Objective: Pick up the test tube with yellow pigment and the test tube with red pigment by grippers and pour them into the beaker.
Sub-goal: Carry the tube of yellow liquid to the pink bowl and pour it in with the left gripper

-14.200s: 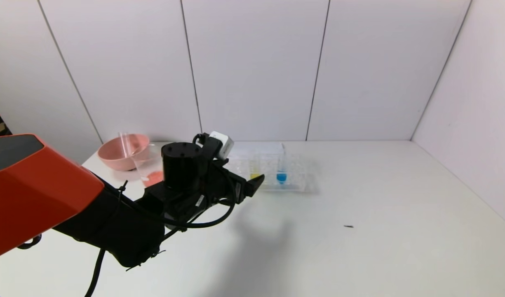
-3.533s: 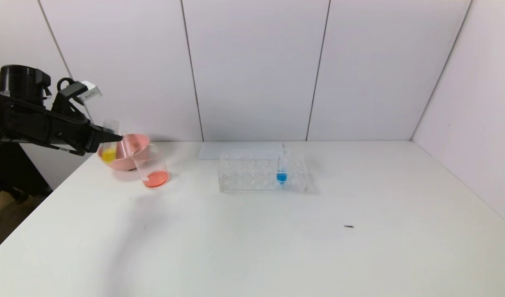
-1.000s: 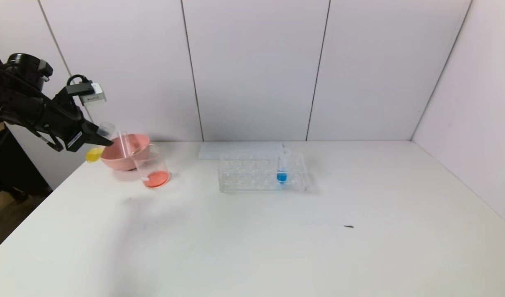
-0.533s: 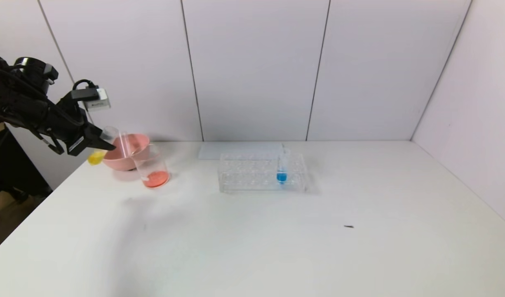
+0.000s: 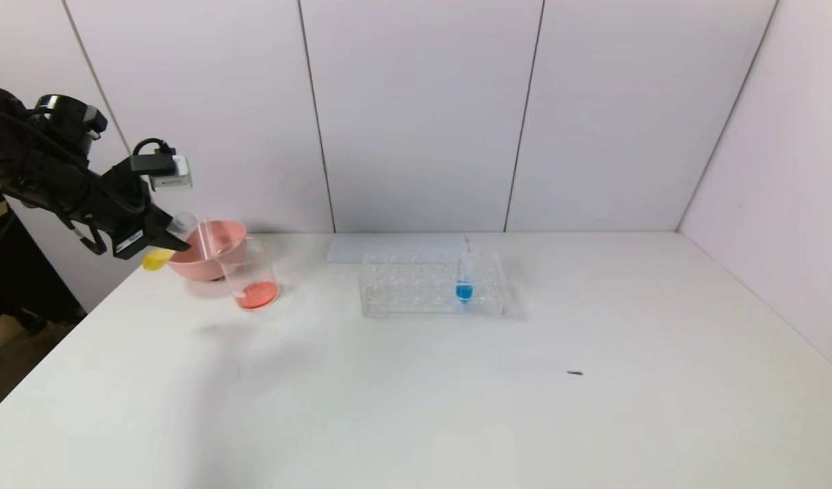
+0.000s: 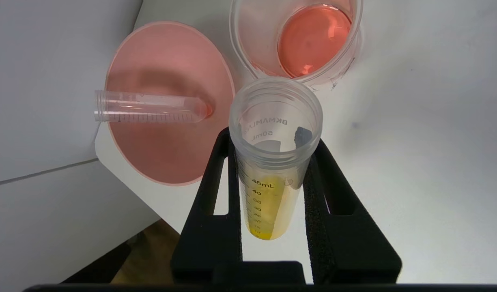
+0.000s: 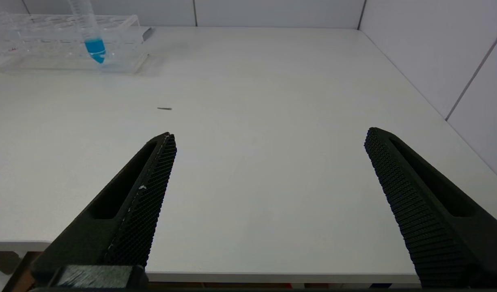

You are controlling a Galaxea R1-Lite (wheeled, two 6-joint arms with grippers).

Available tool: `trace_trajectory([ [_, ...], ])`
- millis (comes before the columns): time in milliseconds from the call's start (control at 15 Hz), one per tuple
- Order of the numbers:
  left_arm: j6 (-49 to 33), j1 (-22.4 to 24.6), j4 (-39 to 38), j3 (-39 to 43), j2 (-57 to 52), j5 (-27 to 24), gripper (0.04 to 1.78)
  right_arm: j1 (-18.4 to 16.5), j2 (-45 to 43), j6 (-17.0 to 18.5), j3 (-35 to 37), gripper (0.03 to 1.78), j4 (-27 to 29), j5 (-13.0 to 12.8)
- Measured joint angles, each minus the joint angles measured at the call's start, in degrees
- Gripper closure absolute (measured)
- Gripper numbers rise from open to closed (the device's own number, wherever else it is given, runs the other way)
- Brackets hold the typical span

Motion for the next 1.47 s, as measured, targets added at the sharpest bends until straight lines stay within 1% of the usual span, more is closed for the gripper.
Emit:
trace_trajectory([
  [933, 3.06, -2.89, -0.63, 0.0, 0.27, 1.66, 1.37, 0.0, 0.0, 0.05, -0.02, 0.11, 0.0, 0.0],
  [1467, 3.22, -4.16, -1.62, -0.05, 0.44, 2.05, 1.37, 0.0, 0.0, 0.02, 0.0, 0.11, 0.0, 0.0],
])
